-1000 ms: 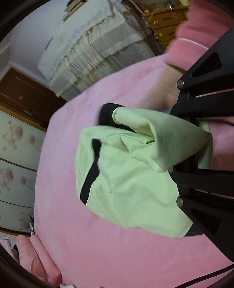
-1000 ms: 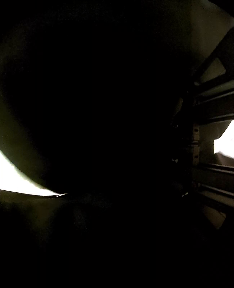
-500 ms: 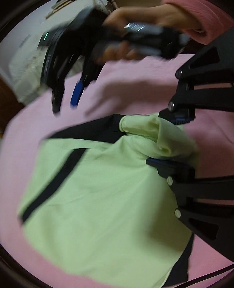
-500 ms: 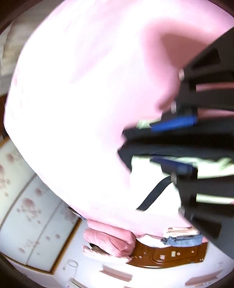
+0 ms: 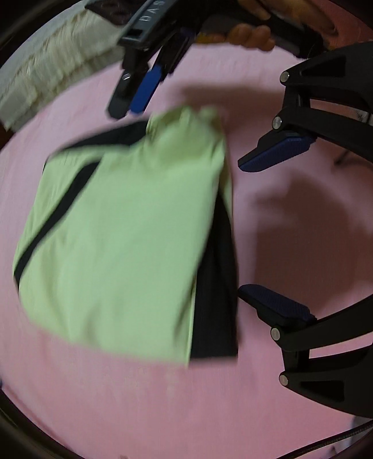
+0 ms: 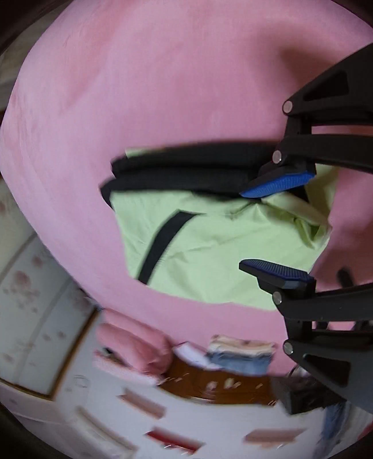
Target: Fold large clothes
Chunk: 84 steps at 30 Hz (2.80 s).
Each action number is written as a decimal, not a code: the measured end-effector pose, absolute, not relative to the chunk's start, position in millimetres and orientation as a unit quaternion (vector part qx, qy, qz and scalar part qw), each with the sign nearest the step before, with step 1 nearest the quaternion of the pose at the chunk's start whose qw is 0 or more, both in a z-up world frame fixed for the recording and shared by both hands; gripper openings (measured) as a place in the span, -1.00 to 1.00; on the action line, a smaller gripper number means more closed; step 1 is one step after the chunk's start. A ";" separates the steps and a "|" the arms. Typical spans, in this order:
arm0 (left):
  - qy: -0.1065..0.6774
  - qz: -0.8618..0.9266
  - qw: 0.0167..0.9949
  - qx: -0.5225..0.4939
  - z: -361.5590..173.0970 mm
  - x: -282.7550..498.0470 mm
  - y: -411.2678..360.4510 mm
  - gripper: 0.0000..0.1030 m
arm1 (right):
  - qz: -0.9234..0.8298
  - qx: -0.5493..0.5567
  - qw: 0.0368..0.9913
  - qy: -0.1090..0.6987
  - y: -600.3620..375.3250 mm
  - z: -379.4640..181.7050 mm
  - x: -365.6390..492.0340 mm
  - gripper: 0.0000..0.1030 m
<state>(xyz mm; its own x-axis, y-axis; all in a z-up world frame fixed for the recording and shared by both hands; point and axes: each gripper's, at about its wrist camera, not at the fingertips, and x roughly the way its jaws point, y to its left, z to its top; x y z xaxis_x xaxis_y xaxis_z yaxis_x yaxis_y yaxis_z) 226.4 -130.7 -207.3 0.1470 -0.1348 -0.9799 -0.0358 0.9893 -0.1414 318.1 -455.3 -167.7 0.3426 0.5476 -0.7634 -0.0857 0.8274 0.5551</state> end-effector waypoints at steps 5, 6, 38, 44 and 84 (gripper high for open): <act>0.632 0.036 0.772 -0.061 -196.2 233.8 -88.9 0.54 | 0.164 0.156 0.779 0.585 -425.4 -195.1 342.8 -0.18; 0.629 0.040 0.774 -0.062 -194.7 235.9 -83.3 0.53 | 0.166 0.155 0.767 0.601 -419.9 -203.5 351.0 -0.26; 0.672 0.040 0.735 -0.083 -217.8 251.0 -90.4 0.54 | 0.099 0.102 0.769 0.623 -455.6 -188.6 256.3 -0.98; 0.670 0.047 0.737 -0.073 -211.0 243.9 -86.0 0.54 | -0.050 0.097 0.770 0.629 -479.0 -195.1 259.3 -0.92; 0.594 0.031 0.796 -0.113 -207.3 331.8 -80.3 -0.93 | 0.004 0.118 0.834 0.538 -451.2 -221.4 305.5 -1.00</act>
